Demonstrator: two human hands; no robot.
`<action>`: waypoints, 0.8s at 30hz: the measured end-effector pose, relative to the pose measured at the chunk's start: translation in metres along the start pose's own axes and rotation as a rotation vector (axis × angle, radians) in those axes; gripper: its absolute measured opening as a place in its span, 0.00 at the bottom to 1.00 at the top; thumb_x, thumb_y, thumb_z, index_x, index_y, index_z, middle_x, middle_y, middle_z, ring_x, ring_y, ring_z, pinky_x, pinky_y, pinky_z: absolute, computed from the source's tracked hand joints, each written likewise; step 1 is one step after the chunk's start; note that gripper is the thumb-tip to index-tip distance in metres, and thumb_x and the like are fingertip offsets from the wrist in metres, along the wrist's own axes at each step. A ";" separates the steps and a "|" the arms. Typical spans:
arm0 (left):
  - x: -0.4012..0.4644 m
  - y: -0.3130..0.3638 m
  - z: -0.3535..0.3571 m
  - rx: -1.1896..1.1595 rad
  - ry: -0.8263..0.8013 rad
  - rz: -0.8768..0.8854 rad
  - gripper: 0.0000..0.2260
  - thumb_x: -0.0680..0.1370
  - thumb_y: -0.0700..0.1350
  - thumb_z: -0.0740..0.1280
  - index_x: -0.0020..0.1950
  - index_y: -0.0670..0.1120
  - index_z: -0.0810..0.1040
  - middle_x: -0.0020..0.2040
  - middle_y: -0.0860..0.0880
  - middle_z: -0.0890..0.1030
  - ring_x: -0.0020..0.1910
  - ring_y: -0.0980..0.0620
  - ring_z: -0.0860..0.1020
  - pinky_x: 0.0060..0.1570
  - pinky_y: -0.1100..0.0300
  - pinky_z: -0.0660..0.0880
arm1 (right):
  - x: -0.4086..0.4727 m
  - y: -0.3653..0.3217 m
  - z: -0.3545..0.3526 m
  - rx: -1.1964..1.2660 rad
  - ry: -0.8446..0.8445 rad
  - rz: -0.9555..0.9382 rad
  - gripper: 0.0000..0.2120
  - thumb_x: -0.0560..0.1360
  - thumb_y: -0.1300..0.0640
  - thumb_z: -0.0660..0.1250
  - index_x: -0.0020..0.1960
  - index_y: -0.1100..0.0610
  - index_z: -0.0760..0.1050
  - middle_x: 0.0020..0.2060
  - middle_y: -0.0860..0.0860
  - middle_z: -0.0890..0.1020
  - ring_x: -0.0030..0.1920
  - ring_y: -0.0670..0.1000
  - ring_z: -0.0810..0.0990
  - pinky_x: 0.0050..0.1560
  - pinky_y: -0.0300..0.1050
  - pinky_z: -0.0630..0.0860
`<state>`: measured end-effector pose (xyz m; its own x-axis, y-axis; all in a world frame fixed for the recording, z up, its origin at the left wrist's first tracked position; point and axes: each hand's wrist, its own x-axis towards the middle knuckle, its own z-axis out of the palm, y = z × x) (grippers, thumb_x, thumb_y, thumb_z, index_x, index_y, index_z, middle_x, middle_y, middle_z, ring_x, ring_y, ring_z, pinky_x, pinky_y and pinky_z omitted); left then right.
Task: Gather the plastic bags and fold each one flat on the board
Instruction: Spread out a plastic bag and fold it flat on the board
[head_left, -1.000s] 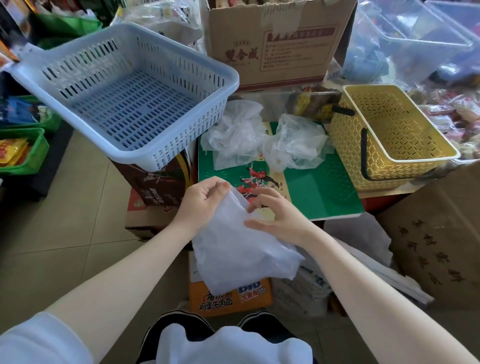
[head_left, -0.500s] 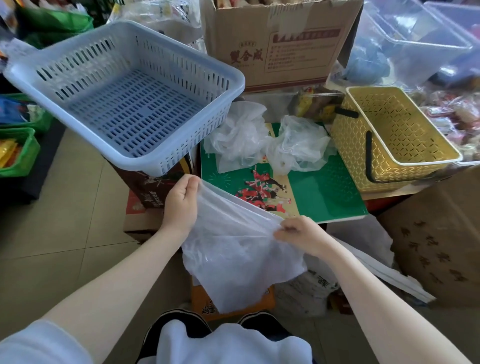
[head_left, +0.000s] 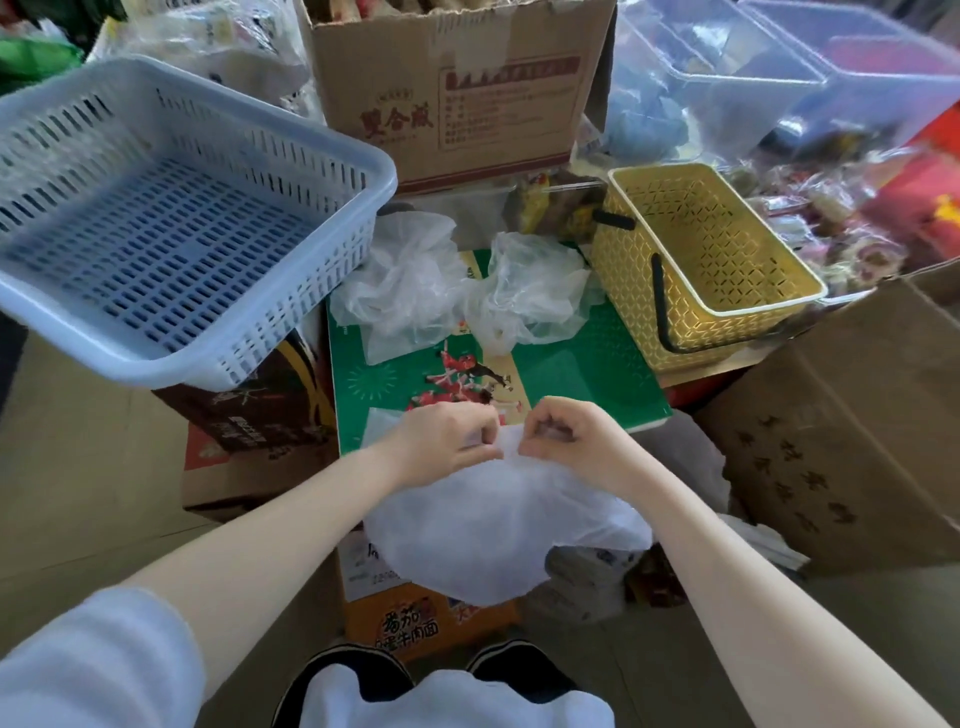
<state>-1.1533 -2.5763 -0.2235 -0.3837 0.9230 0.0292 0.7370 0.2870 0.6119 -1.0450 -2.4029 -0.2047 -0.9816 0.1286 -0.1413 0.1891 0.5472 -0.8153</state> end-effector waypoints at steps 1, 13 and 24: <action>0.001 -0.002 0.002 -0.021 0.043 0.001 0.08 0.76 0.48 0.67 0.43 0.44 0.74 0.36 0.56 0.72 0.34 0.56 0.71 0.36 0.57 0.71 | -0.004 0.009 -0.005 0.013 0.005 0.029 0.09 0.69 0.62 0.73 0.44 0.54 0.73 0.29 0.43 0.71 0.27 0.41 0.67 0.31 0.31 0.63; 0.025 0.008 0.030 -0.048 -0.011 -0.105 0.22 0.74 0.54 0.68 0.64 0.47 0.70 0.57 0.48 0.79 0.54 0.46 0.77 0.51 0.51 0.75 | -0.007 0.037 -0.025 0.213 0.041 0.090 0.10 0.72 0.64 0.70 0.46 0.50 0.75 0.40 0.45 0.78 0.35 0.42 0.73 0.39 0.35 0.70; 0.002 -0.026 0.002 -0.217 0.334 -0.368 0.07 0.77 0.47 0.64 0.49 0.44 0.75 0.36 0.43 0.78 0.31 0.52 0.73 0.35 0.62 0.67 | -0.035 0.075 -0.026 0.158 0.123 0.296 0.16 0.73 0.55 0.70 0.59 0.51 0.71 0.49 0.49 0.80 0.42 0.49 0.78 0.46 0.45 0.75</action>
<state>-1.1726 -2.5817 -0.2409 -0.7771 0.6293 0.0103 0.4023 0.4841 0.7771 -0.9959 -2.3446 -0.2462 -0.8725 0.3663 -0.3234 0.4486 0.3383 -0.8272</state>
